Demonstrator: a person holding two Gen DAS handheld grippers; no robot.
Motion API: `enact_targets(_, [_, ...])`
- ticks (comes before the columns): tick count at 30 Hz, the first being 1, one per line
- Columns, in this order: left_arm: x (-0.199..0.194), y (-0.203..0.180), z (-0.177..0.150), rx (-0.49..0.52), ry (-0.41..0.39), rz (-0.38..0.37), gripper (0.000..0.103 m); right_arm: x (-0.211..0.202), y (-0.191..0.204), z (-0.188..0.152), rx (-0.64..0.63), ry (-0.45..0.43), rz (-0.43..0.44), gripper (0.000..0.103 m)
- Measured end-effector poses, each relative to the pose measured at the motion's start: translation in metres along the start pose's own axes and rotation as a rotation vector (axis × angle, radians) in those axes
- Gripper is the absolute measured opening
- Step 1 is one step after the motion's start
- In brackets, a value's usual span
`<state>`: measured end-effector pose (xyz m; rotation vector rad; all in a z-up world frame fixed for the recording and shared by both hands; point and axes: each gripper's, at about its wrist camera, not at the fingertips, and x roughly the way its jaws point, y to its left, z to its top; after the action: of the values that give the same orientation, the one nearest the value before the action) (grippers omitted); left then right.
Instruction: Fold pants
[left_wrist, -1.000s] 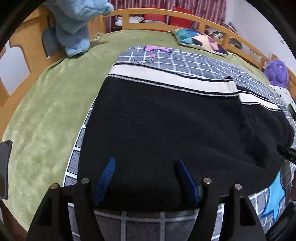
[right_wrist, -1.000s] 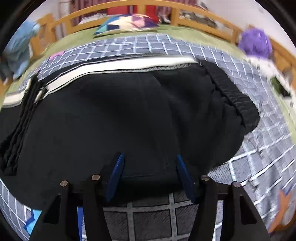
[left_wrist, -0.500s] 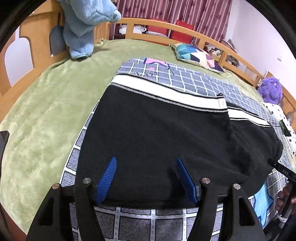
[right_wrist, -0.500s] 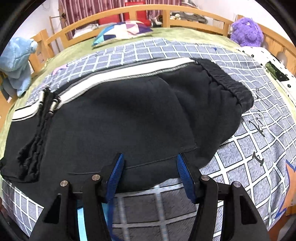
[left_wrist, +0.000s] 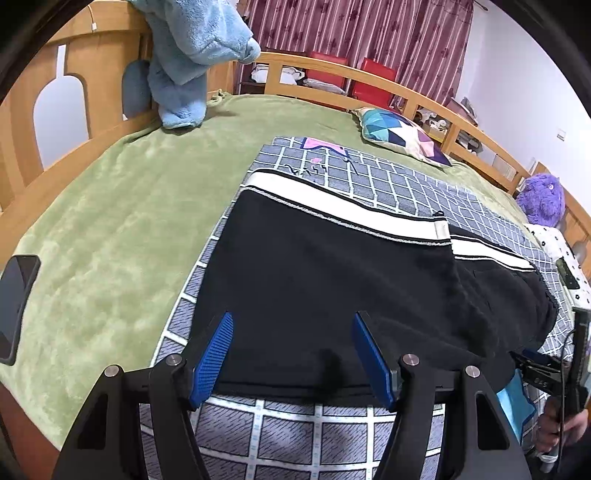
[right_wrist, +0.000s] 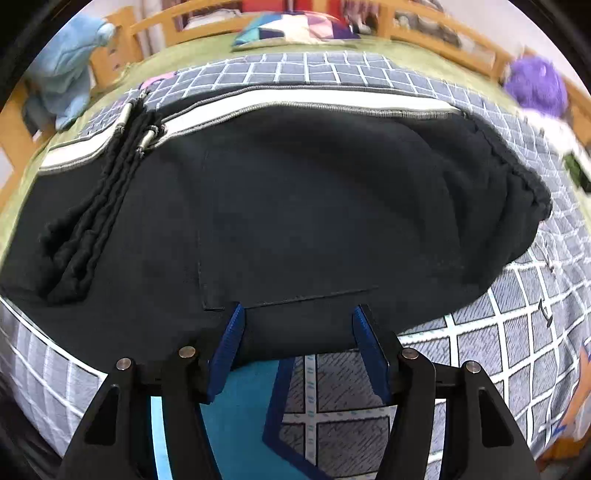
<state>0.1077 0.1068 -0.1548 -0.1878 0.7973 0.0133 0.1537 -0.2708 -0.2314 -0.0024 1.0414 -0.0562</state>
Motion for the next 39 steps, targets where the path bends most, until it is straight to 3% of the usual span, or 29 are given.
enact_targets(3, [-0.003,0.003,0.000,-0.021,-0.010,0.006,0.065,-0.013,-0.007,0.001,0.032,-0.020,0.024,0.059])
enact_targets(6, [-0.004,0.004,-0.001,-0.034,-0.014,-0.012,0.065,-0.035,-0.015,0.000,0.099,-0.124,0.074,0.058])
enact_targets(9, [-0.001,-0.003,-0.001,-0.020,-0.010,-0.015,0.065,-0.043,0.005,0.000,0.045,-0.187,0.160,0.058])
enact_targets(12, [0.004,-0.014,-0.001,-0.013,0.000,-0.040,0.065,-0.027,0.040,-0.008,-0.045,-0.122,0.191,0.057])
enact_targets(13, [0.005,-0.018,-0.001,-0.004,0.004,-0.049,0.065,-0.016,0.053,-0.012,-0.088,-0.088,0.124,0.057])
enact_targets(15, [0.006,-0.031,-0.003,0.027,0.005,-0.060,0.065,-0.016,0.059,-0.017,-0.109,-0.123,0.084,0.057])
enact_targets(17, [0.005,-0.042,-0.005,0.069,-0.005,-0.054,0.065,-0.022,0.052,-0.010,-0.092,-0.115,0.130,0.057])
enact_targets(19, [0.005,-0.052,-0.008,0.104,-0.015,-0.048,0.065,-0.034,0.029,-0.004,0.020,-0.154,0.214,0.057])
enact_targets(21, [0.009,-0.059,-0.009,0.128,-0.004,-0.050,0.065,-0.038,0.013,-0.002,0.094,-0.180,0.187,0.057])
enact_targets(23, [0.016,-0.064,-0.012,0.148,0.026,-0.045,0.065,-0.023,0.006,-0.002,0.098,-0.108,0.094,0.057])
enact_targets(25, [0.025,-0.067,-0.014,0.158,0.061,-0.036,0.065,-0.001,0.005,-0.005,0.089,-0.010,0.091,0.057])
enact_targets(26, [0.027,-0.067,-0.014,0.155,0.068,-0.034,0.065,-0.003,0.004,-0.007,0.080,-0.037,0.086,0.057])
enact_targets(29, [0.019,-0.062,-0.011,0.141,0.030,-0.021,0.065,-0.014,0.012,-0.002,0.020,-0.078,0.068,0.057])
enact_targets(33, [-0.001,-0.031,-0.001,0.043,-0.057,-0.012,0.065,-0.033,0.012,0.001,0.049,-0.137,0.129,0.057])
enact_targets(37, [-0.003,0.020,-0.003,-0.126,-0.013,-0.098,0.065,-0.042,0.011,0.010,0.087,-0.152,0.176,0.057])
enact_targets(39, [-0.003,0.039,-0.010,-0.157,0.000,-0.069,0.065,-0.044,0.012,0.013,0.095,-0.149,0.199,0.057])
